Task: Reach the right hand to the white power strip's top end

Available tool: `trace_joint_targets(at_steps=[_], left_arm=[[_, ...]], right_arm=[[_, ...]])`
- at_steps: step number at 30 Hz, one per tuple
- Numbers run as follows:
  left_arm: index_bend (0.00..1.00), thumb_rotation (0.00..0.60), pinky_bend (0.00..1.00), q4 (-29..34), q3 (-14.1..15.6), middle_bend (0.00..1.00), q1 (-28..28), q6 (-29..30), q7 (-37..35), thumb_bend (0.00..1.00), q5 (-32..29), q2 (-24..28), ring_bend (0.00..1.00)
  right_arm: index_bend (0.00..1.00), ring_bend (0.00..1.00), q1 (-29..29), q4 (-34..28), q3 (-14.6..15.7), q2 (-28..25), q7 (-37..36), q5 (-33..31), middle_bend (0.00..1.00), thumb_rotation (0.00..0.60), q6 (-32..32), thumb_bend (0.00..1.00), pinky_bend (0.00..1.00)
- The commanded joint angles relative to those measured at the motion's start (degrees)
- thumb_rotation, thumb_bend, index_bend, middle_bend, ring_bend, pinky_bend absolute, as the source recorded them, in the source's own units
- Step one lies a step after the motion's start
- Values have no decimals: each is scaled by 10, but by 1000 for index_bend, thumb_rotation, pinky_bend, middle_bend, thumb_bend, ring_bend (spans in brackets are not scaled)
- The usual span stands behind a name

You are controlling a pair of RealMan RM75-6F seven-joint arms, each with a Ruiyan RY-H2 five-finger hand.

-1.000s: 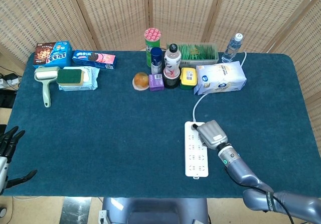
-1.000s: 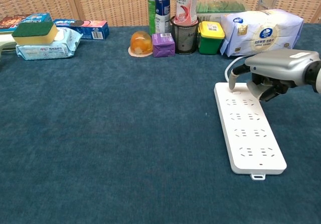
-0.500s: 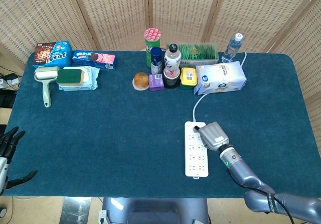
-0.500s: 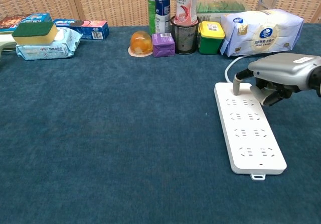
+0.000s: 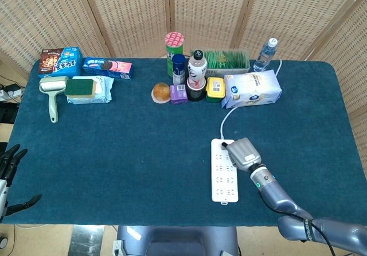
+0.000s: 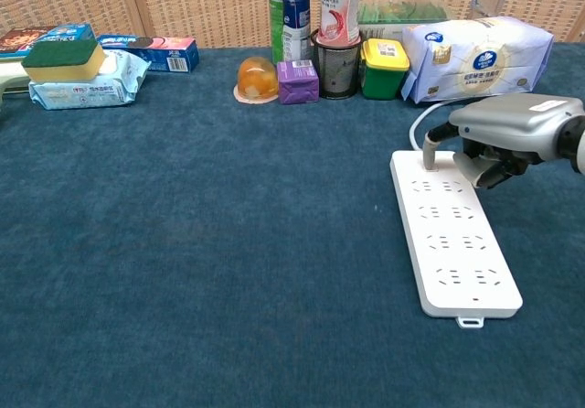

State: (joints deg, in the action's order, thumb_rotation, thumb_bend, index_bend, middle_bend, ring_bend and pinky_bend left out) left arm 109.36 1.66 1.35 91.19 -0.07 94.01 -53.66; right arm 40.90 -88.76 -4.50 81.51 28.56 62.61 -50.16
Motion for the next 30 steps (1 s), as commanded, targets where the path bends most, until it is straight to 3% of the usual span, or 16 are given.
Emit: trace_joint_targets(at_steps=[1, 22, 30], left_arm=[[0, 600, 6, -1, 0, 0, 1, 1, -2, 120, -1, 1, 0], [0, 600, 7, -2, -1, 0, 0, 0, -8, 119, -2, 3, 0], [0, 600, 6, -2, -2, 0, -2, -2, -12, 120, -6, 4, 0]], right_arm=[[326, 1000, 1, 2, 3, 5, 2, -2, 912, 600, 0, 903, 1000], [331, 1000, 3, 19, 16, 22, 8, -10, 912, 600, -3, 904, 1000], [332, 1000, 4, -24, 1, -7, 8, 11, 912, 600, -30, 905, 1000]])
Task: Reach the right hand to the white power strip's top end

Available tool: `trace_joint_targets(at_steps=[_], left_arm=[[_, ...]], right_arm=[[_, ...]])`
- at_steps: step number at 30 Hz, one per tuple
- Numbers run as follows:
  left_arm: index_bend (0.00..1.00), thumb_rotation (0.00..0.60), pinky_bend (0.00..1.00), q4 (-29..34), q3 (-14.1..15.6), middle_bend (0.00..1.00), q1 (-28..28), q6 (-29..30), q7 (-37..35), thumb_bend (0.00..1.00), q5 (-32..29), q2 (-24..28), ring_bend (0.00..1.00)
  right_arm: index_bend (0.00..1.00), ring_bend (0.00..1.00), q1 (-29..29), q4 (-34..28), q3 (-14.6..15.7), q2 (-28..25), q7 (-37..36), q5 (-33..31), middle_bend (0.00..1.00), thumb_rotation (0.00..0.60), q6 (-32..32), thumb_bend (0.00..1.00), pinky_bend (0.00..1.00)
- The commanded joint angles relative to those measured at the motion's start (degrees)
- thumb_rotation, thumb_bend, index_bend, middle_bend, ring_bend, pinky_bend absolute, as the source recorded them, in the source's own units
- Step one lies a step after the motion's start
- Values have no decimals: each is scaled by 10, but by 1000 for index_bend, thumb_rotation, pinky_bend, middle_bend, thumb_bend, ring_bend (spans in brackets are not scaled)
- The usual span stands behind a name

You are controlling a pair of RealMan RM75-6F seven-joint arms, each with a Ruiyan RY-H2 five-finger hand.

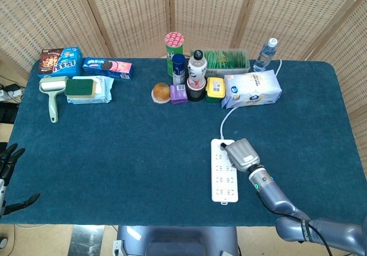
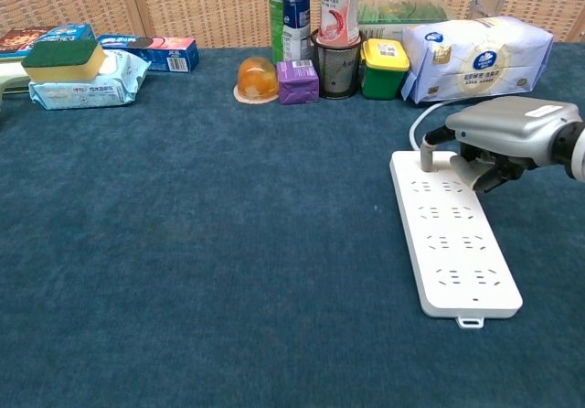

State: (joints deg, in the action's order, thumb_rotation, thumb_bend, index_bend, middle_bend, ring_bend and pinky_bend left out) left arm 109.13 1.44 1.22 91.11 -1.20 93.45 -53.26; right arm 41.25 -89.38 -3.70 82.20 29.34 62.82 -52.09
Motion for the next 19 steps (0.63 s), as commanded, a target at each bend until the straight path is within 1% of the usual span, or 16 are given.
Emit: trace_joint_targets(at_steps=[1, 2, 6, 10, 14, 19], left_arm=[[0, 600, 6, 0, 0, 0, -1, -2, -1, 120, -1, 1, 0], [0, 600, 6, 0, 0, 0, -1, -2, -2, 120, 0, 1, 0], [0, 600, 7, -1, 1, 0, 0, 1, -7, 119, 3, 2, 0], [0, 600, 6, -3, 2, 0, 1, 3, -14, 120, 5, 4, 0], [0, 600, 6, -5, 3, 0, 1, 3, -18, 119, 8, 6, 0], [0, 600, 6, -4, 4, 0, -3, -3, -18, 119, 9, 7, 0]], right_arm=[[332, 1000, 1, -26, -9, -20, 1, 11, 912, 600, -15, 905, 1000], [332, 1000, 1, -40, -16, -31, 1, 15, 912, 600, -24, 905, 1000], [332, 1000, -5, -77, -24, -58, -4, 25, 912, 600, -44, 907, 1000], [331, 1000, -19, -110, -28, -84, -17, 44, 912, 600, -74, 905, 1000], [331, 1000, -41, -139, -25, -108, -32, 76, 912, 600, -113, 897, 1000], [331, 1000, -84, -172, -8, -144, -69, 136, 912, 600, -170, 890, 1000]])
